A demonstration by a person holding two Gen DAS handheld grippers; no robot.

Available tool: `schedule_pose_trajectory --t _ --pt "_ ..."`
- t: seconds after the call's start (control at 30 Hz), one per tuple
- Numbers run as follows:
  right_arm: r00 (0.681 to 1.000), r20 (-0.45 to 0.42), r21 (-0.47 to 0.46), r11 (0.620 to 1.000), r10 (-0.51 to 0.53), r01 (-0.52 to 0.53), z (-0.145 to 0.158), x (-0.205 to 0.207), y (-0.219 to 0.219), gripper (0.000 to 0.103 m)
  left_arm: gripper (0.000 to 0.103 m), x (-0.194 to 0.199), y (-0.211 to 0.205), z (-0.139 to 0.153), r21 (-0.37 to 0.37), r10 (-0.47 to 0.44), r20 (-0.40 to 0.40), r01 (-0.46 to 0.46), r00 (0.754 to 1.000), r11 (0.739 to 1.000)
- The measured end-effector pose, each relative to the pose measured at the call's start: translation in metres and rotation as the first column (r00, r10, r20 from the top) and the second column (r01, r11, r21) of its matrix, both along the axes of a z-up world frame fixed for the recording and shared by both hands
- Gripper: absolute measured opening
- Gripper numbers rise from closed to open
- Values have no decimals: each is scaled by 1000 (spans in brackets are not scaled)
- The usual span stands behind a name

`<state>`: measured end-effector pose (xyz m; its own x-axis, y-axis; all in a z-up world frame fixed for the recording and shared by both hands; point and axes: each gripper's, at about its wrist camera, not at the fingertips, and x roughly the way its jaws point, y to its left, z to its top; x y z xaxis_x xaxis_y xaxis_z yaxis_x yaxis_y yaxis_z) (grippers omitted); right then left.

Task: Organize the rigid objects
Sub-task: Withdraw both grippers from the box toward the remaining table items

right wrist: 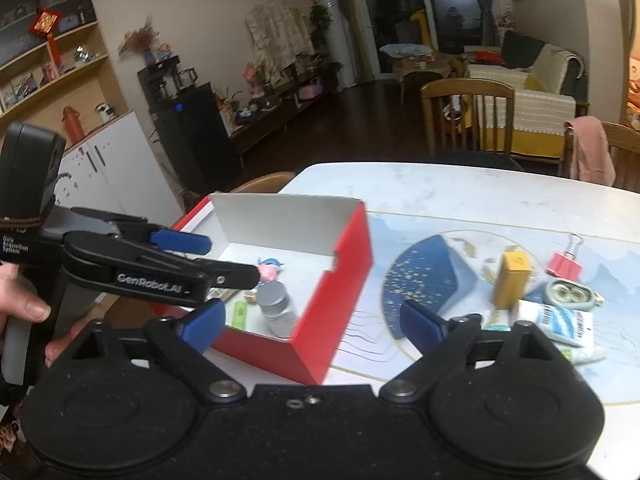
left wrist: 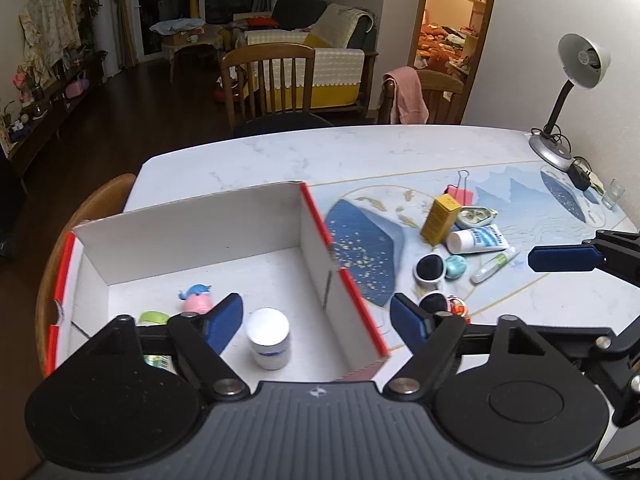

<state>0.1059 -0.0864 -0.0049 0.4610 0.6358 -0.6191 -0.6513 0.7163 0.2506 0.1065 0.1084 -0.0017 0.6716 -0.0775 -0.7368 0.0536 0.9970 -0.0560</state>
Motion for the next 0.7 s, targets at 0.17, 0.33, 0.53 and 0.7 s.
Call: schedule_pose_trajectory --t 0.17,0.33,0.53,0.7 --pt "1000 3 4 1000 -28 28 -3 2 -28 98 86 1 -21 -4 1 0 -2 0 1000 1000" --pt "997 -8 9 997 -71 72 -8 9 -58 98 87 5 -41 -9 -31 -6 1 6 1000 999" --pt "992 -23 -5 993 -122 121 -17 20 -92 98 103 11 -67 -17 -56 -20 5 21 1000 998" --pt "987 -33 -15 988 -156 156 -23 29 -118 98 103 20 -87 -28 -83 -22 -9 21 1000 996"
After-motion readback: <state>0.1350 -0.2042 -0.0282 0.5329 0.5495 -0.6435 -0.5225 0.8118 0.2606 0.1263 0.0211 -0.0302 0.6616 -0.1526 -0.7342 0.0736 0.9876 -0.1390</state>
